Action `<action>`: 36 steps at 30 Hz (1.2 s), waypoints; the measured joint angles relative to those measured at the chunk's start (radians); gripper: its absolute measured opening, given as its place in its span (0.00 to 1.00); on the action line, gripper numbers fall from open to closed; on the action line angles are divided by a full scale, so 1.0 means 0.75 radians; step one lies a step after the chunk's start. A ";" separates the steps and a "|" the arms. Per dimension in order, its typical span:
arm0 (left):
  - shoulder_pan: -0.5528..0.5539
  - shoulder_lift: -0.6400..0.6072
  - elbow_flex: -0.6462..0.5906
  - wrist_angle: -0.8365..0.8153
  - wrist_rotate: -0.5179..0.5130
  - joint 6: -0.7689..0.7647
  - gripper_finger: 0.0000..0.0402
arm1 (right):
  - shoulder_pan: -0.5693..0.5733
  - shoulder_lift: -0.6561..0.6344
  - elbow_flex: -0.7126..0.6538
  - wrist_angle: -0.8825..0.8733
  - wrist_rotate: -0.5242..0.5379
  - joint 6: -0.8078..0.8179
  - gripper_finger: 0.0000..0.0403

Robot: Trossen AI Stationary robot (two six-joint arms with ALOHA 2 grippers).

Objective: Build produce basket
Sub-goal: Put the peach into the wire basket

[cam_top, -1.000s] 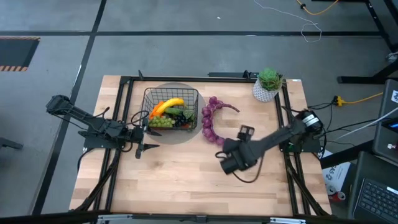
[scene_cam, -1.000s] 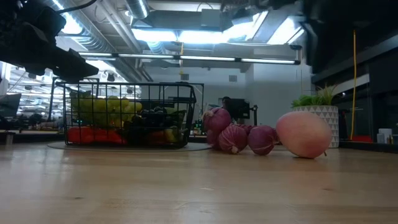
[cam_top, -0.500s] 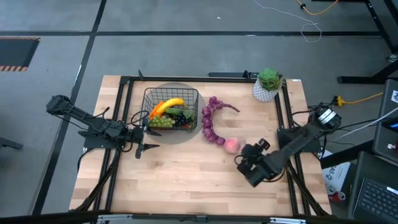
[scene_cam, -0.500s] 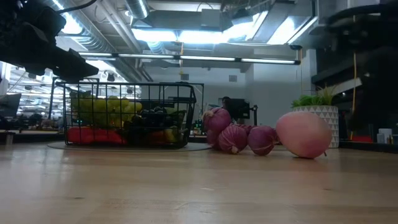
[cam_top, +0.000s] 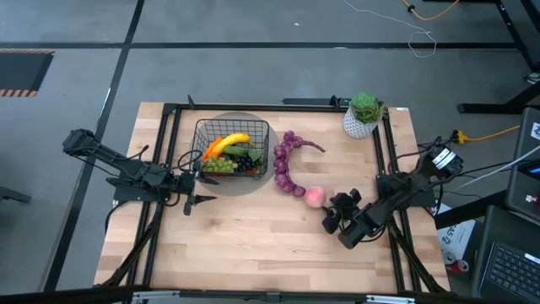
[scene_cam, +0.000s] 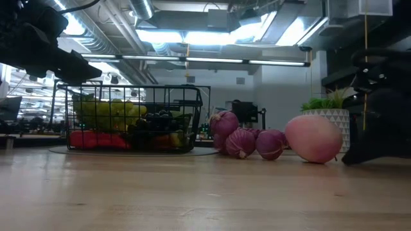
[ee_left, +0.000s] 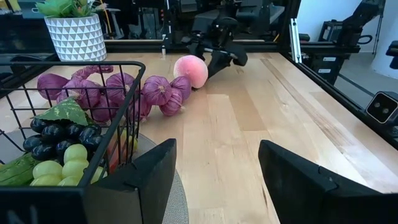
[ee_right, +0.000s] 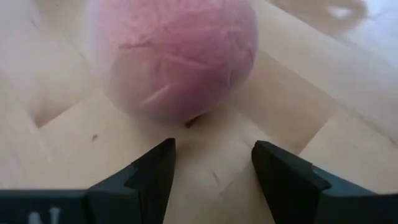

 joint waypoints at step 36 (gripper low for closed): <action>0.000 0.000 0.000 -0.001 0.000 0.000 0.56 | -0.116 0.081 0.013 0.226 0.044 -0.312 0.02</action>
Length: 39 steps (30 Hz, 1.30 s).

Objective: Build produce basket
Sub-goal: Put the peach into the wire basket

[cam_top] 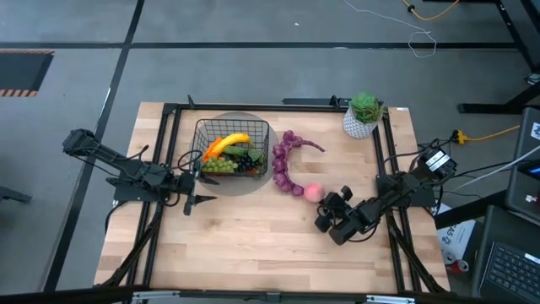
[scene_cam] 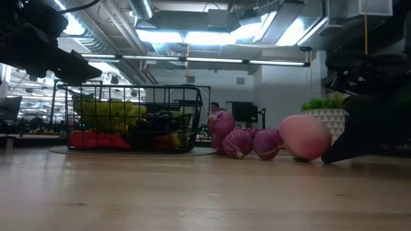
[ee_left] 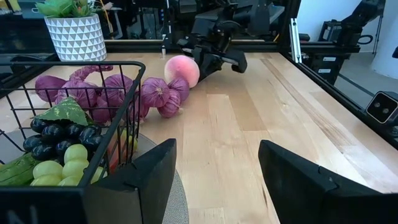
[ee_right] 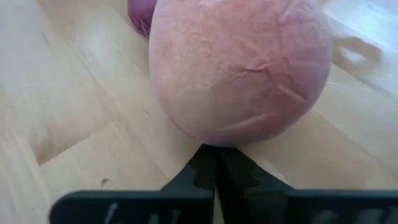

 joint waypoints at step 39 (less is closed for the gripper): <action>0.000 0.000 0.000 0.000 0.000 0.000 0.56 | 0.127 -0.003 0.402 -0.956 -0.044 0.774 0.00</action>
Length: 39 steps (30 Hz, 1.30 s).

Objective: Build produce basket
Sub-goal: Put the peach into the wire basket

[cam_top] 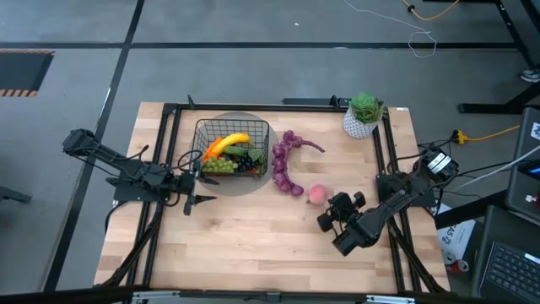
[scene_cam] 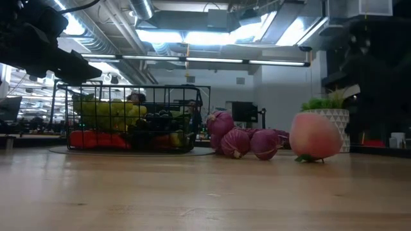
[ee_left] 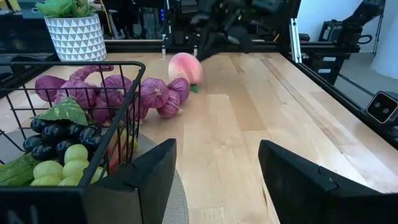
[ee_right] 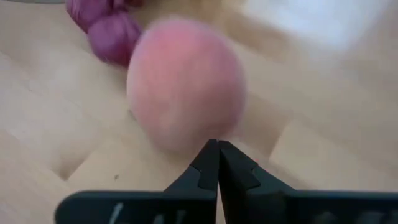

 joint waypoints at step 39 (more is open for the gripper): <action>0.000 0.000 0.000 0.000 0.000 0.000 0.56 | -0.173 0.001 -0.297 0.903 -0.033 -0.716 0.42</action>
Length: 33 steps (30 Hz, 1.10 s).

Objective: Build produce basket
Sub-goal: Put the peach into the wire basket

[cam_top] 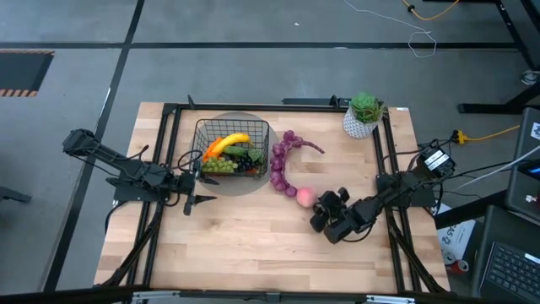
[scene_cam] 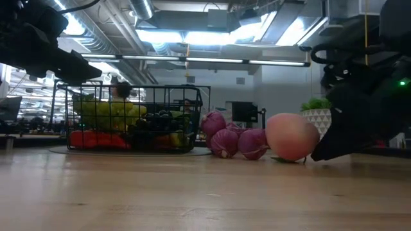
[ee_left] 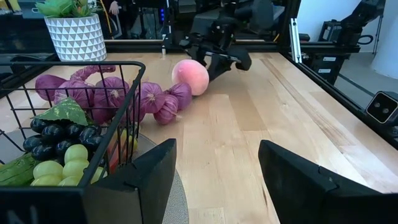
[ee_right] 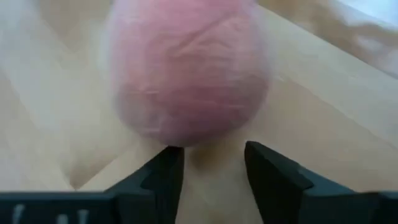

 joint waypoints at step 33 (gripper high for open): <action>0.000 0.000 0.000 0.000 0.000 0.000 0.56 | -0.189 0.000 0.000 0.183 0.425 -0.312 0.45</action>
